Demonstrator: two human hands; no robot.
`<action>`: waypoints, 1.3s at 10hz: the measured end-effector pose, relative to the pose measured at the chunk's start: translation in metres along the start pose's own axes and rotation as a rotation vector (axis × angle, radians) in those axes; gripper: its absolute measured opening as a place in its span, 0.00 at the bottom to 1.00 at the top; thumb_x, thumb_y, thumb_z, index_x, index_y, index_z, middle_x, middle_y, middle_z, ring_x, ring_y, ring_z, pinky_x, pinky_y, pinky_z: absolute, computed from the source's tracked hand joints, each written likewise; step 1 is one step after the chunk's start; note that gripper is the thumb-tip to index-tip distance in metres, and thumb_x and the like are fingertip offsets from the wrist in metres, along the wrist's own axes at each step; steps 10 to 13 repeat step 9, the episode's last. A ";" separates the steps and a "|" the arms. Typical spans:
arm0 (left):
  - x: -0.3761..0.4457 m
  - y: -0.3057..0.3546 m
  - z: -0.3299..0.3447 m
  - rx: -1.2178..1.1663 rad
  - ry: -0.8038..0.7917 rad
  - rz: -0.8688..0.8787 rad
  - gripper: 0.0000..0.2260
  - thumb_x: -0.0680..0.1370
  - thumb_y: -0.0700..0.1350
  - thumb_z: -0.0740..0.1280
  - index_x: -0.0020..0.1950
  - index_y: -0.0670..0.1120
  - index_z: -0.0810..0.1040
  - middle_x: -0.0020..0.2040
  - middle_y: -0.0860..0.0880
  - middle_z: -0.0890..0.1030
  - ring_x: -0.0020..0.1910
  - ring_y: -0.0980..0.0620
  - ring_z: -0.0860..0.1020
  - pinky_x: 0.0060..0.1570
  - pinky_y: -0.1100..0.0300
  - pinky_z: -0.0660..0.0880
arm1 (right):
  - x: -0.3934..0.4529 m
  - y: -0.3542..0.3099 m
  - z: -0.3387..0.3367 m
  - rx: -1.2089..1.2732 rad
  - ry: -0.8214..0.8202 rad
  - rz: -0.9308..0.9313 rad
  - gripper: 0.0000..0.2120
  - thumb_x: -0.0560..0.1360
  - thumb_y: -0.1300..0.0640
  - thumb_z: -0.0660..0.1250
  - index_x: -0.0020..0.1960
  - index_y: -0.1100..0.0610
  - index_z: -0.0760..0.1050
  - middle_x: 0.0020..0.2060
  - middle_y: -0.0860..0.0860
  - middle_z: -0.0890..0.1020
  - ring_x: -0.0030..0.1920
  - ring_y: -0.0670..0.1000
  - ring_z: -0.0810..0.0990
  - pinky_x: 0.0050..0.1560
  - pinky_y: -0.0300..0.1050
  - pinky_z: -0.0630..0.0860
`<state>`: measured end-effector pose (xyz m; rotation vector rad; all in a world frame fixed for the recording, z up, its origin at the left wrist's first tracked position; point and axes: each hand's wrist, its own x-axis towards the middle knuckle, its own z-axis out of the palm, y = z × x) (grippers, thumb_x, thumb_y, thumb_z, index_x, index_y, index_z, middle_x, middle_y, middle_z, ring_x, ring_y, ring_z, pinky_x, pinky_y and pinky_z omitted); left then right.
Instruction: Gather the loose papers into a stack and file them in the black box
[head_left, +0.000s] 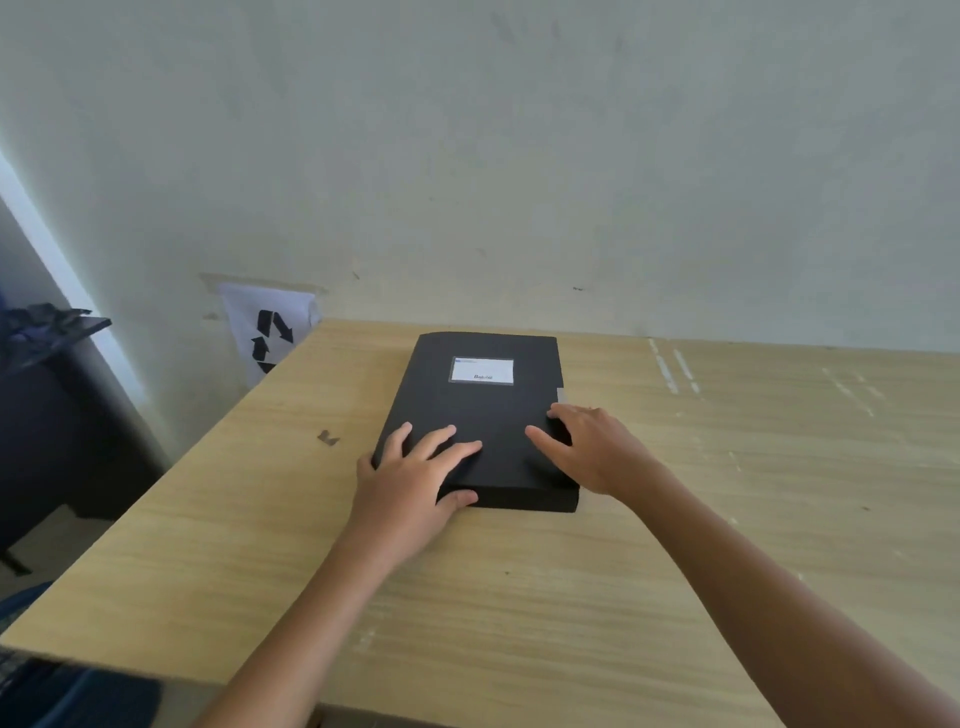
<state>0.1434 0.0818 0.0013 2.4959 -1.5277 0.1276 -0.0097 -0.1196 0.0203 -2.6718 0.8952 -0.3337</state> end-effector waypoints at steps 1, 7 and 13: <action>0.014 0.037 0.010 -0.014 0.009 0.033 0.26 0.79 0.69 0.57 0.77 0.70 0.56 0.80 0.65 0.58 0.81 0.46 0.53 0.72 0.39 0.60 | -0.007 0.034 -0.017 -0.084 -0.011 0.059 0.20 0.82 0.41 0.56 0.61 0.55 0.73 0.50 0.53 0.81 0.46 0.54 0.79 0.43 0.46 0.75; 0.115 0.148 0.045 -0.088 -0.080 0.026 0.26 0.82 0.64 0.57 0.79 0.68 0.53 0.82 0.62 0.53 0.83 0.45 0.45 0.75 0.32 0.49 | 0.035 0.154 -0.055 -0.325 -0.048 0.152 0.21 0.86 0.53 0.49 0.76 0.58 0.64 0.75 0.54 0.68 0.76 0.55 0.65 0.78 0.54 0.56; 0.123 0.169 0.025 -0.128 -0.205 -0.018 0.30 0.80 0.63 0.61 0.80 0.66 0.53 0.83 0.59 0.50 0.82 0.41 0.43 0.73 0.27 0.47 | 0.029 0.143 -0.071 -0.221 0.047 0.260 0.21 0.85 0.50 0.51 0.70 0.60 0.70 0.66 0.56 0.76 0.68 0.58 0.72 0.70 0.55 0.68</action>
